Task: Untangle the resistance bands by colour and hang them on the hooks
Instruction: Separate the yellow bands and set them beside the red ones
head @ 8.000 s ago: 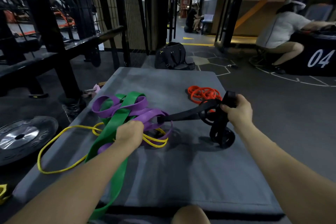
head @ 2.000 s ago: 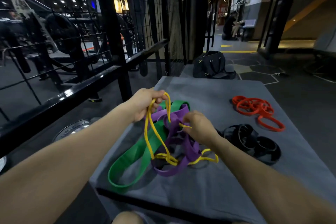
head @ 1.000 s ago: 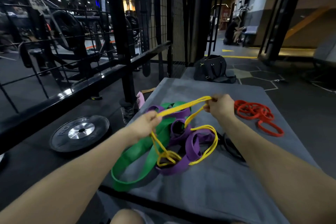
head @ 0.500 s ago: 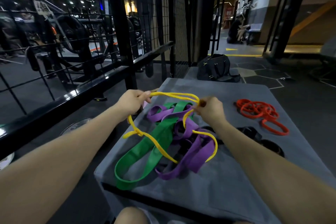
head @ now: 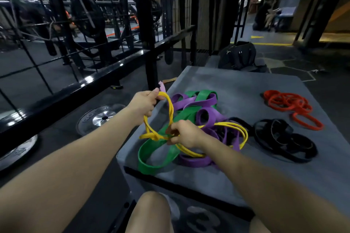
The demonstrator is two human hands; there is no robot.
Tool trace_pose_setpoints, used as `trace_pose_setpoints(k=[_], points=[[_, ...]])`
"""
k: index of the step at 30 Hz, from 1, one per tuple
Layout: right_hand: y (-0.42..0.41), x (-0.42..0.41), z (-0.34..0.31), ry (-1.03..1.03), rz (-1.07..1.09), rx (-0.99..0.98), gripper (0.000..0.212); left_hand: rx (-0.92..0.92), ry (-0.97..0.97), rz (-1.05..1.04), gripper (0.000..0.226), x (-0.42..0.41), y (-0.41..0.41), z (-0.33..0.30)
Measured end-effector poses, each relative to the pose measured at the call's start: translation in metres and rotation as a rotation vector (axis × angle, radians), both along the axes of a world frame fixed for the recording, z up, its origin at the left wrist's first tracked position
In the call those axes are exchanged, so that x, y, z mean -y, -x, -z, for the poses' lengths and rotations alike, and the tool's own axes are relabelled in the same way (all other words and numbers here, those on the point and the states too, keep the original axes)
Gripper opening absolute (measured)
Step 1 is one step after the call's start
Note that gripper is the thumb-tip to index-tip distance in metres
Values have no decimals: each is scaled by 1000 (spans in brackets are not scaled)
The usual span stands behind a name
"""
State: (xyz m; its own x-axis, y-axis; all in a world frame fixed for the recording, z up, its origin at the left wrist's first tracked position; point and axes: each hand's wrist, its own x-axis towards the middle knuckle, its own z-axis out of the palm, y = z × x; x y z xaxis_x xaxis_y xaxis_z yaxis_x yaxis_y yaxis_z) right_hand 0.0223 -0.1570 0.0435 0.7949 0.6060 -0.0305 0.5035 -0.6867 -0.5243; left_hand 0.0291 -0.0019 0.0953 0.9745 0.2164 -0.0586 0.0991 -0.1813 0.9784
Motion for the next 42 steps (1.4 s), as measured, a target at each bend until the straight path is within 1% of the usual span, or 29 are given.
trace_pose_setpoints(k=[3, 6, 9, 12, 15, 16, 18, 19, 22, 23, 25, 28, 30, 31, 34, 37, 39, 42], points=[[2, -3, 6, -5, -10, 9, 21, -27, 43, -27, 40, -1, 3, 5], [-1, -2, 5, 62, 37, 73, 19, -58, 7, -40, 39, -6, 6, 10], [-10, 9, 1, 82, 140, 99, 19, -71, -120, -34, 40, -14, 9, 17], [-17, 19, -3, 121, 188, 136, 23, -55, -295, -64, 39, -21, 12, 24], [-22, 21, -1, 212, 221, 165, 23, -39, -396, -85, 39, -19, 13, 26], [-23, 24, 0, 256, 234, 193, 21, -36, -462, -77, 39, -18, 13, 25], [-27, 36, 3, 356, 267, 272, 20, -38, -653, -73, 39, -23, 14, 23], [-28, 45, 3, 394, 291, 291, 22, -31, -702, -91, 39, -28, 15, 23], [-28, 65, 0, 448, 309, 292, 29, -60, -680, -91, 39, -43, 14, 30], [-27, 64, 0, 431, 294, 296, 30, -65, -717, -75, 38, -42, 13, 36], [-25, 54, 0, 331, 257, 283, 30, -52, -843, -46, 37, -33, 9, 48], [-26, 48, 4, 157, 220, 169, 28, -53, -1027, -60, 34, -19, 4, 53], [-30, 59, 4, 61, 261, 152, 23, -84, -1098, -89, 36, -11, 1, 51], [-33, 68, 5, 24, 306, 158, 20, -70, -1121, -104, 37, -5, 0, 51], [-47, 101, 14, -18, 467, 165, 17, 49, -1102, -72, 37, 23, -11, 54], [-61, 132, 24, -20, 583, 157, 18, 142, -1030, 48, 35, 58, -27, 61], [-68, 149, 30, 2, 618, 145, 20, 188, -1032, 139, 36, 81, -37, 67], [-77, 165, 43, 87, 633, 132, 28, 234, -1049, 223, 38, 110, -49, 77]])
